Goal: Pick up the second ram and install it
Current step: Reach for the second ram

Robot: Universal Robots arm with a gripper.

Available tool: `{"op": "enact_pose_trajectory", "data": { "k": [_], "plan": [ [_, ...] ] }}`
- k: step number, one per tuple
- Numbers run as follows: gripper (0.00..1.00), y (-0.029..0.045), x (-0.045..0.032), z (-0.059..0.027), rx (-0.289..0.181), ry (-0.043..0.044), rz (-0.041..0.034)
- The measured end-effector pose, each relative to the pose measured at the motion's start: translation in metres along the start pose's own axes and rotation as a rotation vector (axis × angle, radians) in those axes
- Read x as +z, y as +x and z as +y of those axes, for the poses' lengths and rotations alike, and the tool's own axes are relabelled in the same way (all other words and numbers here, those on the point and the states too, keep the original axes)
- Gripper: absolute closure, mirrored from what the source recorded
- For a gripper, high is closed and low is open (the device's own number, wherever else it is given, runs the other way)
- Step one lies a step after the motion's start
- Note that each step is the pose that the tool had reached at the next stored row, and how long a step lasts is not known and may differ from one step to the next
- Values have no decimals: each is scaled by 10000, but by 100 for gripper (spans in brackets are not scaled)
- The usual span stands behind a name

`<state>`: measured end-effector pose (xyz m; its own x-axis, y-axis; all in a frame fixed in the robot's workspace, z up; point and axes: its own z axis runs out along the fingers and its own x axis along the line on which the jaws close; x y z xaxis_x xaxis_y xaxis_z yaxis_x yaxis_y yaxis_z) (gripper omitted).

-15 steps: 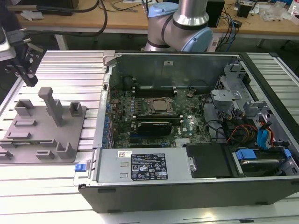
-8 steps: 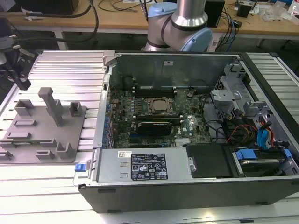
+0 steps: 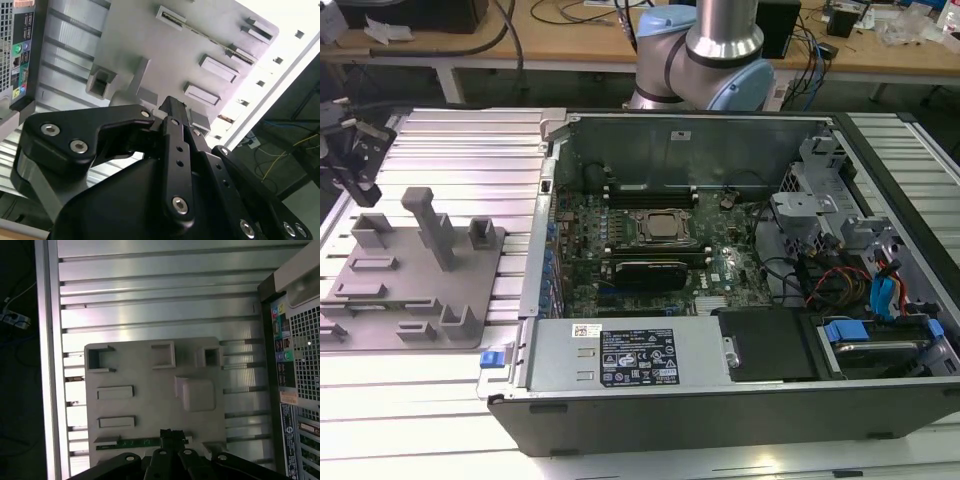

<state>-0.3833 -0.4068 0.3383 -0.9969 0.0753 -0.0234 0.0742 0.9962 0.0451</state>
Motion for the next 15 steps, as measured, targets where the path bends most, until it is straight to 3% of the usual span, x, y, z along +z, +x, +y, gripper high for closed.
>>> {"op": "enact_pose_trajectory", "data": {
  "k": [2,4,8,11,15],
  "plan": [
    [92,8,21,-27,0,1,1],
    [92,75,93,-64,0,1,1],
    [92,157,167,-169,0,0,1],
    [92,182,275,-191,0,0,0],
    [92,185,291,-192,-1,1,1]
  ]
}}
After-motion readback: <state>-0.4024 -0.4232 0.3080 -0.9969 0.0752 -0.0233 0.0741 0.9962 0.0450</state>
